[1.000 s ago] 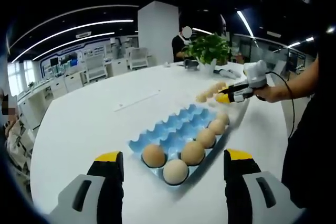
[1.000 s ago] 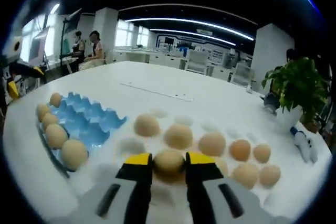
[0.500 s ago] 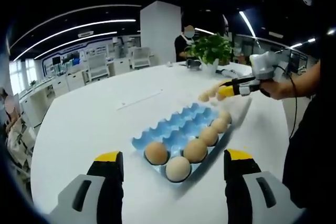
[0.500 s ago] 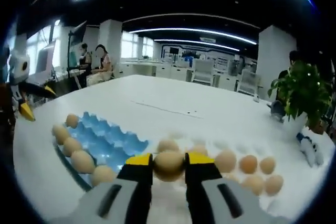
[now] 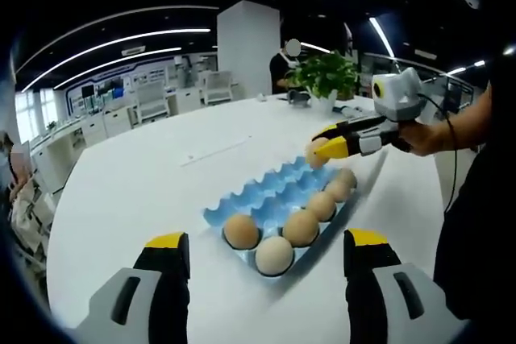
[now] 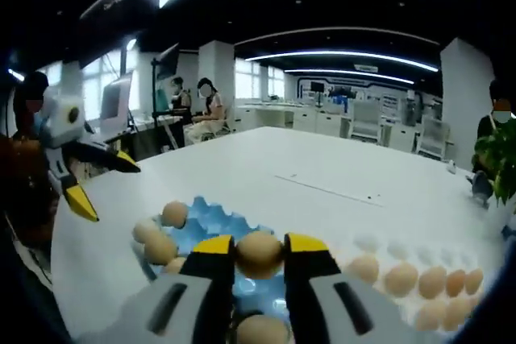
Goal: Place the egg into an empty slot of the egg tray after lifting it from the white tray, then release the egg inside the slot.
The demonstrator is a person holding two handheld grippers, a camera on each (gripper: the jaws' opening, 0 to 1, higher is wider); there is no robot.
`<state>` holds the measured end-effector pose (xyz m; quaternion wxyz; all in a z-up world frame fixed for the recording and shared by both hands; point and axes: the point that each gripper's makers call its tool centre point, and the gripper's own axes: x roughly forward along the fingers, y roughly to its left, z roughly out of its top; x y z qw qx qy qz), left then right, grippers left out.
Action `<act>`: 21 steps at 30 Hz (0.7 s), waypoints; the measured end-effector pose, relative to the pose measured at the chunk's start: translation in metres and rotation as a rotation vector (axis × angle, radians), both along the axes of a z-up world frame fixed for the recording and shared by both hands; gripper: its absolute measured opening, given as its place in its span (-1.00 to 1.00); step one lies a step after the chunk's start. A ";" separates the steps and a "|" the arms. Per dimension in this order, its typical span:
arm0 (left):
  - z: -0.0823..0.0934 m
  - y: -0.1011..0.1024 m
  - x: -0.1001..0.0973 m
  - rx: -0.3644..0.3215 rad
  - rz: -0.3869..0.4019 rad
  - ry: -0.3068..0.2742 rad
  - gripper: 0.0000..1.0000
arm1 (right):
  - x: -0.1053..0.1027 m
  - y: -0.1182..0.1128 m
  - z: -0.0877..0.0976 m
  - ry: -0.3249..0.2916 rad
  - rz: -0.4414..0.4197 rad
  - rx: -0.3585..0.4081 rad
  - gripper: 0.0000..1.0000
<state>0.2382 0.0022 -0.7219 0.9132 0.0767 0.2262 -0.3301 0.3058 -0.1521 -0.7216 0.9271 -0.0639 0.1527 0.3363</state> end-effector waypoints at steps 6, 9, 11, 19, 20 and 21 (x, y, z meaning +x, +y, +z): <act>-0.002 0.001 0.001 0.003 -0.001 0.004 0.55 | -0.001 0.031 0.000 0.017 0.077 0.019 -0.55; -0.003 0.000 0.001 0.002 -0.004 0.007 0.55 | -0.003 0.047 -0.002 0.018 0.118 0.018 -0.55; -0.002 0.000 0.002 0.001 -0.004 0.005 0.55 | -0.004 0.057 -0.005 0.023 0.146 0.011 -0.55; -0.003 0.002 0.003 0.001 0.002 0.005 0.55 | -0.005 0.080 -0.009 0.032 0.209 0.008 -0.54; -0.003 0.002 0.003 0.000 0.000 0.006 0.55 | -0.005 0.082 -0.010 0.039 0.215 0.009 -0.54; -0.003 0.002 0.003 0.001 0.000 0.006 0.55 | -0.005 0.084 -0.011 0.038 0.219 0.007 -0.54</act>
